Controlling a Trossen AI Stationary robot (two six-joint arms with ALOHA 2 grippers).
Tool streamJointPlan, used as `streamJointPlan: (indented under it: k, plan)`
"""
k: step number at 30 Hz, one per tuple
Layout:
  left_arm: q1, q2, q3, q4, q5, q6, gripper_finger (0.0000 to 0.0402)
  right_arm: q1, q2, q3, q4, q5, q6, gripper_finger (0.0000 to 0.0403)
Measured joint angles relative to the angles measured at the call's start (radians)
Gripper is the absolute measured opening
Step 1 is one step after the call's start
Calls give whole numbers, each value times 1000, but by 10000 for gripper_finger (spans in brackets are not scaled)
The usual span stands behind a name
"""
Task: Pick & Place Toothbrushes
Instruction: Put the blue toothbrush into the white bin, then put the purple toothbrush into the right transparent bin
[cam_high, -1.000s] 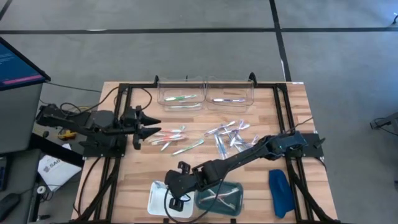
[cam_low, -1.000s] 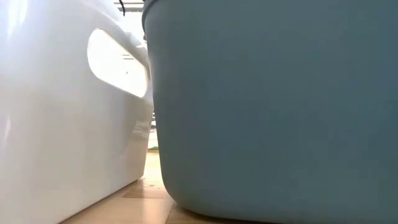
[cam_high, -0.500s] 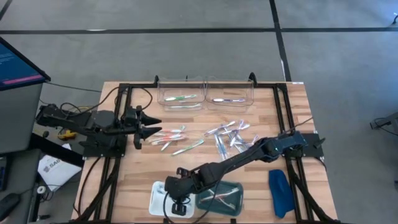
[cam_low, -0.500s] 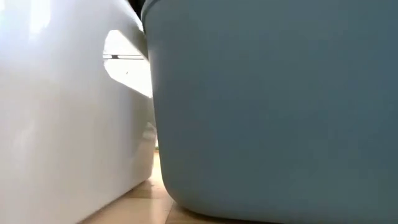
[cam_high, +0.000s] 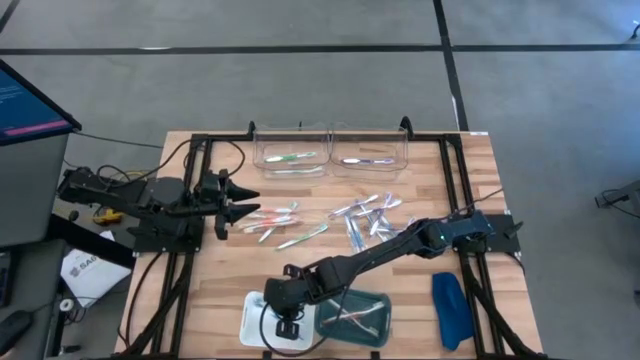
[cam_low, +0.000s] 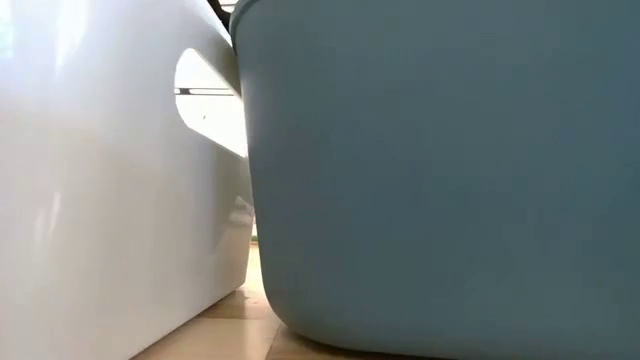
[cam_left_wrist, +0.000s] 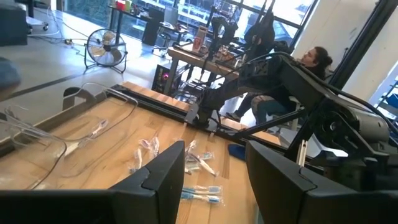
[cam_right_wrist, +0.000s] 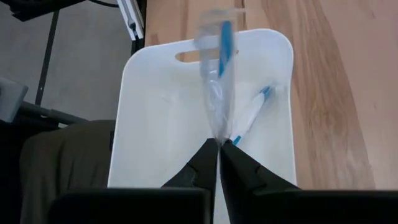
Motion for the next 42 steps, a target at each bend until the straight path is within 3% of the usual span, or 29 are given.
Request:
streamJointPlan:
  k: [12, 20, 26, 33, 38, 42]
  plan:
    - [1, 0, 0, 3, 3, 3, 163, 2, 0, 0, 7, 0, -40, 110]
    - [1, 0, 0, 5, 3, 3, 163, -7, 0, 0, 16, 0, -43, 132]
    - [1, 0, 0, 5, 3, 4, 163, -7, -1, 0, 68, 0, -48, 119]
    - [1, 0, 0, 5, -1, 4, 163, -15, -17, 2, 6, 0, -48, 73]
    - [1, 0, 0, 5, -1, 4, 163, -35, -31, 1, -173, 12, -51, 35]
    - [1, 0, 0, 5, -1, 4, 163, -40, -65, -1, -348, 118, -38, 4]
